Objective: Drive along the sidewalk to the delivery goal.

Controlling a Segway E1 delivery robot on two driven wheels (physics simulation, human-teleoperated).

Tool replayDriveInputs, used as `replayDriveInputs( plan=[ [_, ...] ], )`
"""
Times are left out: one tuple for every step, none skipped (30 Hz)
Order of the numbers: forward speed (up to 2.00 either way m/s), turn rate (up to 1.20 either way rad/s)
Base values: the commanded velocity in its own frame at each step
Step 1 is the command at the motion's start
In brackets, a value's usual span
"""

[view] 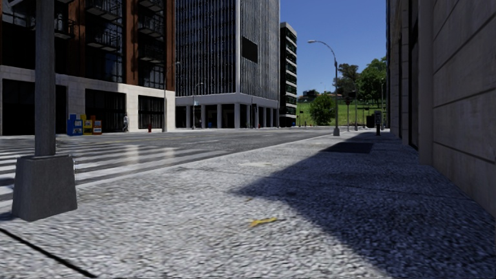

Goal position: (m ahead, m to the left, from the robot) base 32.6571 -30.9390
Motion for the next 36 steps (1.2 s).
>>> replayDriveInputs(
  plan=[
    [2.00, 0.00],
    [2.00, 0.00],
    [2.00, 0.00],
    [2.00, 0.00],
    [2.00, 0.00],
    [2.00, 0.00],
    [2.00, -0.04],
    [2.00, -0.13],
    [2.00, -0.21],
    [2.00, -0.22],
    [2.00, -0.22],
    [2.00, -0.23],
    [2.00, -0.23],
    [2.00, -0.25],
    [2.00, -0.25],
    [2.00, -0.28],
    [2.00, -0.34],
    [2.00, -0.37],
    [2.00, -0.38],
    [2.00, -0.38],
    [2.00, -0.38],
    [2.00, -0.39],
    [2.00, -0.39],
    [2.00, -0.39],
    [2.00, -0.39],
    [2.00, -0.39],
    [2.00, -0.39],
    [2.00, -0.39],
    [2.00, -0.39],
    [2.00, -0.39],
    [2.00, -0.39],
    [2.00, -0.39],
    [2.00, -0.39],
    [2.00, -0.39],
    [2.00, -0.39],
    [2.00, -0.39]
  ],
)
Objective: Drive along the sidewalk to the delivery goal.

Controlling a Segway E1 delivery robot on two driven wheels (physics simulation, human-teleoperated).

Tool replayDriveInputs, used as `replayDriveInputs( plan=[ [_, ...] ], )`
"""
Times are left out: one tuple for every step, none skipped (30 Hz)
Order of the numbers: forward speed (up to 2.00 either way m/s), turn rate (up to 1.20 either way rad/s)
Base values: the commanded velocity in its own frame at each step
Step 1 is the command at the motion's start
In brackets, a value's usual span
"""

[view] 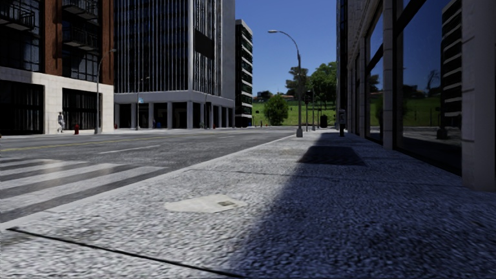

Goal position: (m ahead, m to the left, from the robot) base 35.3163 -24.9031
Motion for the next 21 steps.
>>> replayDriveInputs(
  plan=[
    [2.00, -0.39],
    [2.00, -0.39],
    [2.00, -0.39],
    [2.00, -0.39],
    [2.00, -0.39],
    [2.00, -0.39],
    [2.00, -0.39],
    [2.00, -0.39],
    [2.00, -0.39],
    [2.00, -0.39],
    [2.00, -0.39],
    [2.00, -0.39],
    [2.00, -0.39],
    [2.00, -0.39],
    [2.00, -0.39],
    [2.00, -0.39],
    [2.00, -0.39],
    [2.00, -0.39],
    [2.00, -0.39],
    [2.00, -0.39],
    [2.00, -0.39]
  ],
)
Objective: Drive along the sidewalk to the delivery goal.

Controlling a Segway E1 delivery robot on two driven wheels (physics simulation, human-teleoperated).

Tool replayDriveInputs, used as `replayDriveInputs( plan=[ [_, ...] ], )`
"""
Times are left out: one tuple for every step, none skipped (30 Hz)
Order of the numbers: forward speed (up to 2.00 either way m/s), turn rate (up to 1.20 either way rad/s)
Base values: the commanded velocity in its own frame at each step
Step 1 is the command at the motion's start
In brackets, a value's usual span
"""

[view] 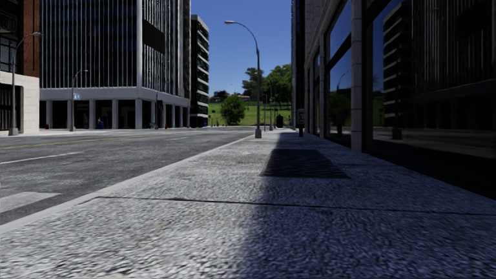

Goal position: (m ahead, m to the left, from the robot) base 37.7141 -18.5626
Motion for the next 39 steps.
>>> replayDriveInputs(
  plan=[
    [2.00, -0.39],
    [2.00, -0.39],
    [2.00, -0.39],
    [2.00, -0.39],
    [2.00, -0.39],
    [2.00, -0.39],
    [2.00, -0.39],
    [2.00, -0.39],
    [2.00, -0.39],
    [2.00, -0.39],
    [2.00, -0.39],
    [2.00, -0.39],
    [2.00, -0.39],
    [2.00, -0.38],
    [2.00, -0.35],
    [2.00, -0.15],
    [2.00, -0.15],
    [2.00, -0.04],
    [2.00, -0.01],
    [2.00, 0.00],
    [2.00, 0.00],
    [2.00, 0.00],
    [2.00, 0.00],
    [2.00, 0.00],
    [2.00, 0.00],
    [2.00, 0.00],
    [2.00, 0.00],
    [2.00, 0.00],
    [2.00, 0.00],
    [2.00, 0.00],
    [2.00, 0.00],
    [2.00, 0.00],
    [2.00, 0.00],
    [2.00, 0.00],
    [2.00, 0.00],
    [2.00, 0.00],
    [2.00, -0.02],
    [2.00, -0.08],
    [2.00, -0.10]
  ],
)
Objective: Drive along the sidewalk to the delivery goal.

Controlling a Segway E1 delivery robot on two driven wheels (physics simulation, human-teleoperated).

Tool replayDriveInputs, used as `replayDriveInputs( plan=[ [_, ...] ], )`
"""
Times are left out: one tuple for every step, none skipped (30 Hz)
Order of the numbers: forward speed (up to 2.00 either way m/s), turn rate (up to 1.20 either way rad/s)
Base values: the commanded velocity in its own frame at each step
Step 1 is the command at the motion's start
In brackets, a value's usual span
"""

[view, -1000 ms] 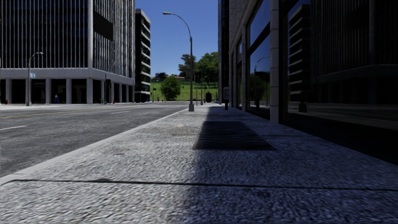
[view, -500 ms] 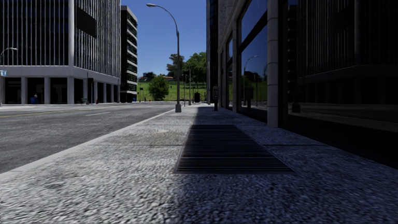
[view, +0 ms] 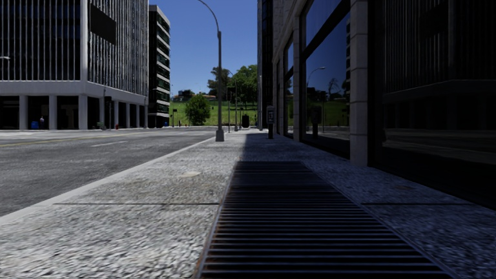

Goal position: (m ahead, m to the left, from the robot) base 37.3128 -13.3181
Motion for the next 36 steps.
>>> replayDriveInputs(
  plan=[
    [2.00, -0.10],
    [2.00, -0.10],
    [2.00, -0.10],
    [2.00, -0.10],
    [2.00, -0.11],
    [2.00, -0.11],
    [2.00, -0.11],
    [2.00, -0.12],
    [2.00, -0.12],
    [2.00, 0.00],
    [2.00, 0.00],
    [2.00, 0.00],
    [2.00, 0.00],
    [2.00, 0.00],
    [2.00, 0.00],
    [2.00, 0.00],
    [2.00, 0.00],
    [2.00, 0.00],
    [2.00, 0.00],
    [2.00, 0.00],
    [2.00, 0.00],
    [2.00, 0.00],
    [2.00, 0.00],
    [1.97, 0.00],
    [1.93, 0.00],
    [1.93, 0.00],
    [1.88, 0.00],
    [1.86, 0.00],
    [1.86, 0.00],
    [1.86, 0.00],
    [1.86, 0.00],
    [1.88, 0.00],
    [1.94, 0.00],
    [2.00, 0.00],
    [2.00, 0.00],
    [2.00, 0.00]
  ],
)
